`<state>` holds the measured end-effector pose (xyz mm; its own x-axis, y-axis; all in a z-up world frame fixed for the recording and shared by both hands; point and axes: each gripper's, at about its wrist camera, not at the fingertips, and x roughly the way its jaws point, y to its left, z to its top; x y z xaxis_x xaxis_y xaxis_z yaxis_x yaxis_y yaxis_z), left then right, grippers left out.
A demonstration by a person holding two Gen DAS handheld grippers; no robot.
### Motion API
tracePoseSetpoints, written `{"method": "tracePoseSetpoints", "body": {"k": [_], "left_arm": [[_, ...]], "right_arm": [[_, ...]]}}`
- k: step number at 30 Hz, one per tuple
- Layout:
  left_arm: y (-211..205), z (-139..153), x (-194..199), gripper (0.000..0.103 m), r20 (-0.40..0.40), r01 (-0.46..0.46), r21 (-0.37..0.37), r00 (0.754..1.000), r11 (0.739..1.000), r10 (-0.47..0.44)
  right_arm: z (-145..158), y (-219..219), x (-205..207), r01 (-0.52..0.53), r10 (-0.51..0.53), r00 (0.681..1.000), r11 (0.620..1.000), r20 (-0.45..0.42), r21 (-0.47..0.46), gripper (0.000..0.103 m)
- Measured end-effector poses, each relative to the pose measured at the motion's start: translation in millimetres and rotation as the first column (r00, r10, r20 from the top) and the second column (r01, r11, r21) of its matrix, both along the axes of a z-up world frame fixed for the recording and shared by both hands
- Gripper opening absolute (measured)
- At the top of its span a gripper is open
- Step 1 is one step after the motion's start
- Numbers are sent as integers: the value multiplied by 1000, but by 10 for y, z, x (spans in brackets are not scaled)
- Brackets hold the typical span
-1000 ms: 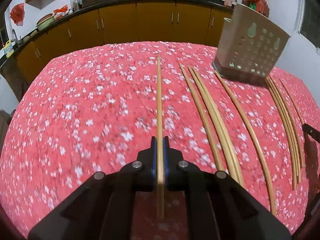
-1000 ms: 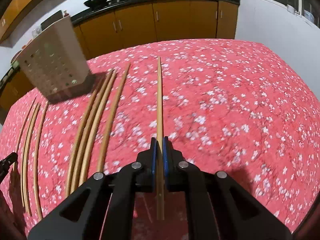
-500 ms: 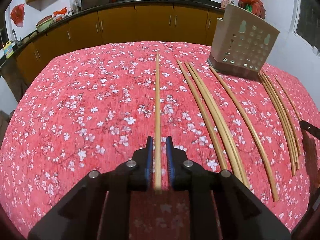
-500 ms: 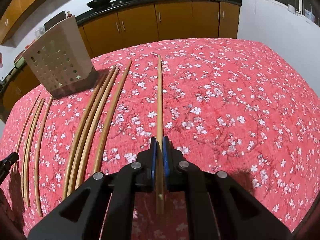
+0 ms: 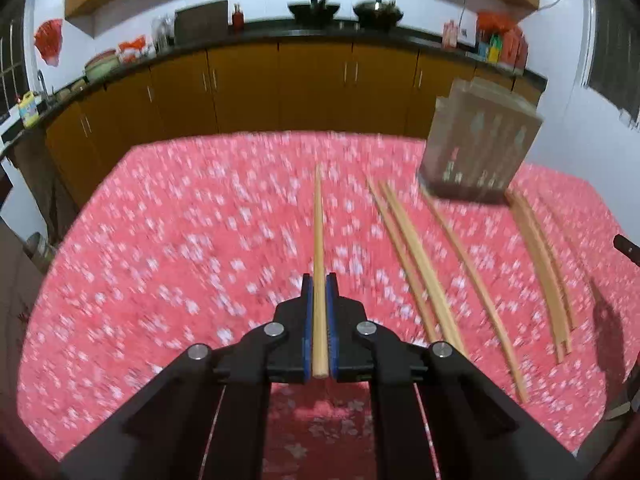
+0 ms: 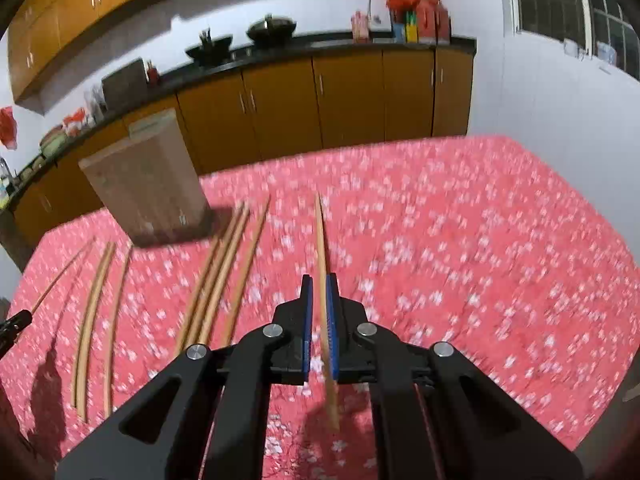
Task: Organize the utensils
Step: 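Lift the held chopsticks off the table with both tools, tilting them upright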
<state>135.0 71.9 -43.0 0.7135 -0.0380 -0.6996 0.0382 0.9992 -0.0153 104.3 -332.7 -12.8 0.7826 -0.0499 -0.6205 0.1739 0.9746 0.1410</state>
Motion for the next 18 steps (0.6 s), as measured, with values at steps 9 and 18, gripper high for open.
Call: {"method": "tracePoseSetpoints", "body": {"k": [9, 18], "left_arm": [[106, 640, -70, 8, 167, -11, -21, 986, 1000, 15], [49, 568, -70, 8, 154, -14, -20, 988, 1000, 16]], "right_arm": [[243, 21, 12, -36, 36, 998, 999, 46, -18, 6], [-499, 360, -134, -153, 154, 974, 988, -165, 19, 36]]}}
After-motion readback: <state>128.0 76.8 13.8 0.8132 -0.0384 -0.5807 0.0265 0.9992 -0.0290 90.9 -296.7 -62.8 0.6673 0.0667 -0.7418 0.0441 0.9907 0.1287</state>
